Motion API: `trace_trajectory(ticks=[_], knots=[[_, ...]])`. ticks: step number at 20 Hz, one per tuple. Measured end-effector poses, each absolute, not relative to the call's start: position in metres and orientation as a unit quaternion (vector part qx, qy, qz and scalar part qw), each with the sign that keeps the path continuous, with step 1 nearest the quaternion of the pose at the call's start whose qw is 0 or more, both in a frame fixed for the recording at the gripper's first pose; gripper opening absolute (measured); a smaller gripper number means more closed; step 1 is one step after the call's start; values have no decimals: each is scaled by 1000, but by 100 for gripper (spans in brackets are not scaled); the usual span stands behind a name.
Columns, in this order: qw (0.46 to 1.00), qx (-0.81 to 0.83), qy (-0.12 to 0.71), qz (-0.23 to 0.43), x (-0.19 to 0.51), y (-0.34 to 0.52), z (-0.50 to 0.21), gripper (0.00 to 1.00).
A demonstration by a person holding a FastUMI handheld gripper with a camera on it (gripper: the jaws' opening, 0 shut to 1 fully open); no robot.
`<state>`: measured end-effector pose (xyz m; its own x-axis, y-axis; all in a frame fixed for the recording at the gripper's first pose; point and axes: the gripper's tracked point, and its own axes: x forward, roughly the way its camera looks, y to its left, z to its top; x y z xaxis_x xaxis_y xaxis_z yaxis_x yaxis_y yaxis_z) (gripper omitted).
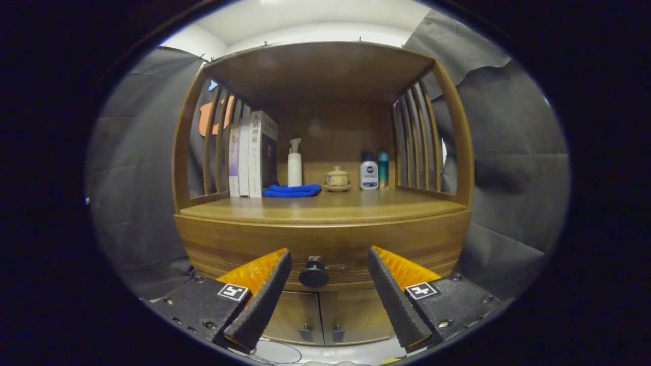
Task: Pull open the drawer, take out the items inside it, and place them on the countertop above the cabinet.
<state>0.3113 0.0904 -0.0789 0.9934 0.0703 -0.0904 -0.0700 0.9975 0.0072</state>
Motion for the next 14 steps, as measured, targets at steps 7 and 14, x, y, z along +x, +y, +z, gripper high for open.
trace_trajectory(ticks=[7, 14], knots=[[995, 11, 92, 40, 344, 105, -120, 87], [995, 16, 98, 25, 348, 107, -122, 49]])
